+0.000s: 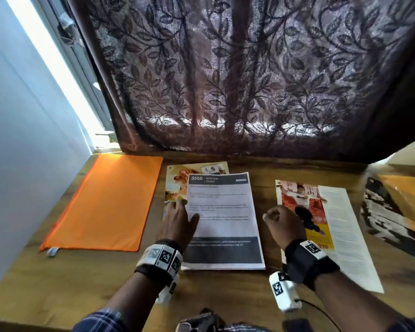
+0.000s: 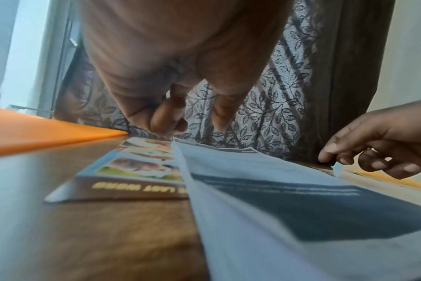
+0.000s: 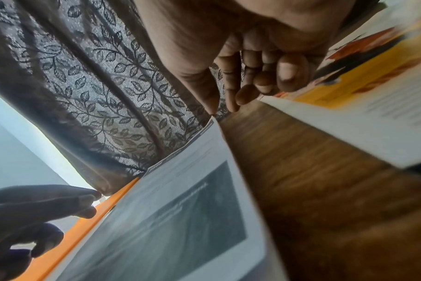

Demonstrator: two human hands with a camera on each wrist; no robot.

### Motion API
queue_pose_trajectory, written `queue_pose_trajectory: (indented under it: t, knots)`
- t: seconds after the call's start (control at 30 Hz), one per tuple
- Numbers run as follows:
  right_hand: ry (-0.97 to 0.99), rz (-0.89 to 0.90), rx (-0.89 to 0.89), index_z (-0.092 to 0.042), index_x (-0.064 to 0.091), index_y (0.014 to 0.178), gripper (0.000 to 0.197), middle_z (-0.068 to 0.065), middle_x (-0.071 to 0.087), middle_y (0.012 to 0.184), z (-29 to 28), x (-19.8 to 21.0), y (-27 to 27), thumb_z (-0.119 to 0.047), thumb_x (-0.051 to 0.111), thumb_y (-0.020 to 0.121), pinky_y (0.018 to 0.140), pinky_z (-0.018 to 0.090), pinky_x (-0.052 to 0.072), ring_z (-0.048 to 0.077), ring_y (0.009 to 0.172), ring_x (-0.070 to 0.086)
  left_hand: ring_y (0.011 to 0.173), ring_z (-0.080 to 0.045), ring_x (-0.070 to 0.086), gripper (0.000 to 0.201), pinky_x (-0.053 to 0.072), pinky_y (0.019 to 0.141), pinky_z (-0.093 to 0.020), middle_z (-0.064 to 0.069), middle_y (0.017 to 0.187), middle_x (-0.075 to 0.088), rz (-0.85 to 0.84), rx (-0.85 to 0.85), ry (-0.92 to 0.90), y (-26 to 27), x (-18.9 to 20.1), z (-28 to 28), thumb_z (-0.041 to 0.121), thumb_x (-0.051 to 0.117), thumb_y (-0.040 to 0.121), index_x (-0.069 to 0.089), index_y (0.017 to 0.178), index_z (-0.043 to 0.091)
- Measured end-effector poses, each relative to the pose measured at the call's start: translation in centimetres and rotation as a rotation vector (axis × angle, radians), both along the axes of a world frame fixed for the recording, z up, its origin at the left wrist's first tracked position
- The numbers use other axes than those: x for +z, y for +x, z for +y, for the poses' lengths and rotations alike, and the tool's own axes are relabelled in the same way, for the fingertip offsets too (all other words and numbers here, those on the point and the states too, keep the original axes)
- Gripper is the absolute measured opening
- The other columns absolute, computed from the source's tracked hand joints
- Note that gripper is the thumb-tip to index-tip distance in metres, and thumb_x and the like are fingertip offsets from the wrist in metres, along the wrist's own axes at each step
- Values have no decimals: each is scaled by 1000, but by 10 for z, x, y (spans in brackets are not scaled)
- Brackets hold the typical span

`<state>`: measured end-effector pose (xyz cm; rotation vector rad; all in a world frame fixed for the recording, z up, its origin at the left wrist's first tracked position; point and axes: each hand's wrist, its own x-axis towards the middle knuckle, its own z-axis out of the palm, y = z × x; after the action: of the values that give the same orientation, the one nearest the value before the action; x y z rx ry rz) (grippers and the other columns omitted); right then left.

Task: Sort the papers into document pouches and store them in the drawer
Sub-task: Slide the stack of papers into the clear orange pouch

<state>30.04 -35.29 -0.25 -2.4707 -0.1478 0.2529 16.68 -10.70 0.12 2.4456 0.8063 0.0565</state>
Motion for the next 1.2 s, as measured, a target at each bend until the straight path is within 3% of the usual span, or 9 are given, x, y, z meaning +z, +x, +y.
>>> queue_pose_trajectory:
  t: [0.2, 0.4, 0.53, 0.63, 0.77, 0.87, 1.03, 1.13, 1.2]
  knots:
    - [7, -49, -14, -19, 67, 90, 11, 2, 70, 92, -45, 9, 6, -27, 67, 83, 77, 35, 52, 28, 91, 67, 117, -28, 56, 36, 49, 92, -38, -3, 130, 56, -36, -198, 113, 38, 15, -58, 44, 57, 95, 57, 126, 24]
    - [-85, -69, -45, -26, 61, 122, 33, 3, 64, 122, -117, 25, 14, -33, 62, 90, 92, 40, 50, 28, 111, 61, 111, -34, 59, 32, 50, 90, -42, -9, 116, 63, -104, -432, 171, 87, 18, -144, 37, 53, 94, 65, 116, 17]
    - [-63, -40, -134, -28, 56, 119, 29, 1, 59, 127, -185, 27, 31, -36, 60, 91, 93, 42, 49, 26, 109, 60, 122, -27, 55, 30, 46, 98, -38, -4, 128, 60, -136, -512, 86, 117, 25, -217, 28, 55, 96, 61, 125, 22]
    - [-87, -5, -173, -28, 54, 121, 32, 3, 59, 125, -227, 31, 41, -36, 55, 91, 90, 46, 50, 31, 109, 59, 114, -26, 59, 28, 48, 92, -38, -2, 122, 62, -145, -580, 72, 137, 25, -260, 27, 57, 93, 61, 120, 22]
    - [-80, 12, -257, -27, 57, 124, 36, 2, 58, 130, -281, 32, 54, -34, 56, 88, 94, 44, 48, 31, 115, 58, 117, -21, 57, 30, 44, 99, -36, 2, 129, 60, -135, -662, 66, 161, 26, -312, 30, 57, 96, 58, 126, 24]
    - [-104, 3, -292, -27, 58, 123, 33, 3, 59, 128, -321, 29, 63, -36, 56, 90, 97, 43, 46, 30, 117, 56, 118, -23, 57, 29, 40, 100, -34, -1, 126, 63, -111, -713, 50, 180, 23, -351, 28, 57, 96, 59, 125, 21]
    - [-129, -2, -374, -29, 61, 119, 32, 3, 60, 131, -385, 24, 85, -37, 58, 88, 101, 45, 45, 30, 120, 56, 112, -28, 62, 35, 49, 92, -37, -8, 122, 67, -17, -709, -89, 209, 15, -417, 29, 62, 91, 60, 124, 16]
    - [-240, 76, -387, -30, 56, 130, 43, 5, 55, 139, -416, 19, 95, -43, 56, 88, 103, 45, 44, 31, 125, 53, 113, -22, 62, 40, 45, 99, -36, -2, 120, 67, 61, -721, -171, 220, 10, -452, 35, 64, 90, 56, 126, 19]
    - [-315, 150, -357, -31, 48, 138, 53, 3, 48, 147, -430, 13, 99, -48, 55, 88, 106, 45, 41, 31, 131, 48, 111, -18, 62, 45, 43, 96, -29, 2, 116, 66, 110, -683, -279, 225, 5, -471, 35, 67, 90, 51, 130, 21]
